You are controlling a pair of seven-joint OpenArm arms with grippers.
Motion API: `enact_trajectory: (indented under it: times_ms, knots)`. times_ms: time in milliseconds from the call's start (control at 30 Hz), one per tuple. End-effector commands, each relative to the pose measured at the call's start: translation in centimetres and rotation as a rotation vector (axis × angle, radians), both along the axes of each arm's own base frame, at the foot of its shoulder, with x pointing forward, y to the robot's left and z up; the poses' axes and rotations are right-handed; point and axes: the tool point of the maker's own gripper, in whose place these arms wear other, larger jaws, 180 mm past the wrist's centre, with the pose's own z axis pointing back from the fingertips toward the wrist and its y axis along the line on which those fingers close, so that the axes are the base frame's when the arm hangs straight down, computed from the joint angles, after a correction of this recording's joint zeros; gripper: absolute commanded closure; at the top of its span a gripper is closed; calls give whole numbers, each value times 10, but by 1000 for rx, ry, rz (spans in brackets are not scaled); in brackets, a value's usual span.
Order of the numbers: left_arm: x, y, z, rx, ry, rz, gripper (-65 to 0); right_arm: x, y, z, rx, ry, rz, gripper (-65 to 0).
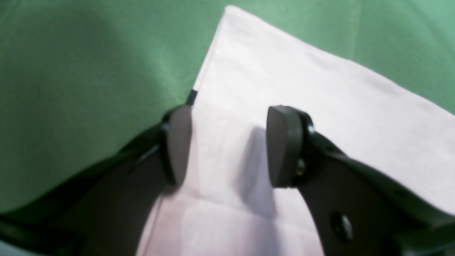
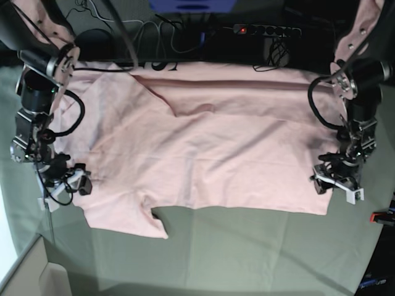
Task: Layout the t-shirt on the table in an organized manner, then fold the t-shirt properly
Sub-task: 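Release the shirt and move both grippers down onto the shirt body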
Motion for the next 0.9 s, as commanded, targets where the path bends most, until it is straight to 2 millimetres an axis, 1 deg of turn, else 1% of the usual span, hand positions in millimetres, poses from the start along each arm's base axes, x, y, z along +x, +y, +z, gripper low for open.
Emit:
enact_trajectory:
  times_ms: [0,100,133,200,300,367,400,433,533,600,667,733,800,867]
  knots:
    - [11,9,15,11,-38,6,-328,17,-8,21,0,-78,-15,-291]
    - [4,9,9,12,-23,5,-328,15,-10,20,4,-82,-24,-291]
    - [2,9,7,11,-22,7,-328,13,-19,21,-11,-78,-30,-291]
    - [1,9,6,11,-20,7,-328,11,-25,21,-18,-80,-36,-291]
    - [-3,9,3,14,-16,7,-328,5,-31,16,-31,-77,-59,-291]
    - [-3,9,3,13,-16,8,-328,4,-43,18,-51,-85,-84,-291]
    - [-3,9,4,13,-18,8,-328,3,-45,18,-57,-85,-90,-291]
    - [-3,9,4,13,-18,8,-328,3,-45,17,-59,-83,-92,-291]
    - [-2,10,4,16,-19,8,-328,-10,-50,5,-67,-51,-115,-291]
    - [-3,10,4,15,-18,8,-328,-13,-50,2,-69,-44,-117,-291]
    - [-4,10,2,12,-11,8,-328,-25,-51,-9,-71,-15,-118,-291]
    - [-5,9,1,11,-8,8,-328,-33,-50,-15,-73,3,-113,-291]
    - [-11,9,-5,11,5,8,-328,-36,-48,-18,-70,11,-110,-291]
    - [-14,9,-7,11,10,9,-325,-44,-47,-25,-69,29,-110,-288]
